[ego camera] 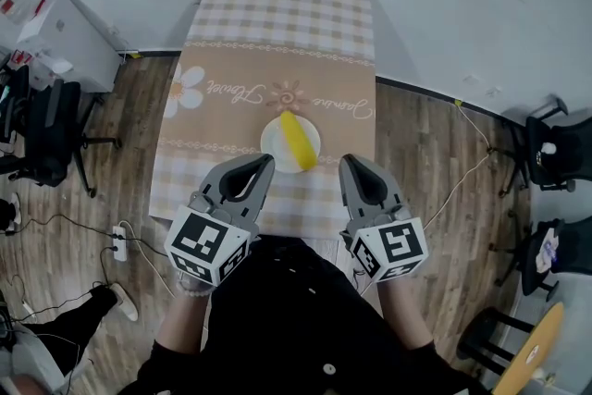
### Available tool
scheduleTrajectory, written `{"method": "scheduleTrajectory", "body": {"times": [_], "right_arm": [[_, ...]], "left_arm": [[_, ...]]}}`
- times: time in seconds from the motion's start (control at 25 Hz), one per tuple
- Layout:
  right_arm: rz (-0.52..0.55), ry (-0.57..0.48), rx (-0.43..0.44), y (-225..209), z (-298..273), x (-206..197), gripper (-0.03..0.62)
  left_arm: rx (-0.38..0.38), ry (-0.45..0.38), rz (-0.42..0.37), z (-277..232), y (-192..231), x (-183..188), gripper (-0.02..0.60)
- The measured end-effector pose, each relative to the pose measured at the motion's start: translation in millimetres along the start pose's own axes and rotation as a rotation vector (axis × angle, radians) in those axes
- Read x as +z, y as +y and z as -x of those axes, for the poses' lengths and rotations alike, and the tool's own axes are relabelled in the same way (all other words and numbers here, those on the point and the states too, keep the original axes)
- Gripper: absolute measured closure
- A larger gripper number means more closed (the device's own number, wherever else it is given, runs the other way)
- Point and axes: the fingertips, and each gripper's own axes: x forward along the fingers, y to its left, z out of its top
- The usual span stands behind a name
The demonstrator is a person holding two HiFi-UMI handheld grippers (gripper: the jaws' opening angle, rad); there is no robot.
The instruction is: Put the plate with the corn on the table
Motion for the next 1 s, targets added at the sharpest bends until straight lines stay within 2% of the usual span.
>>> {"method": "scheduleTrajectory", "body": {"times": [1.0], "right_arm": [[0.045,-0.004,0.025,11,1,6,0.551]], "left_arm": [[0.017,-0.01,-0.011,0,5,8,0.568]]}}
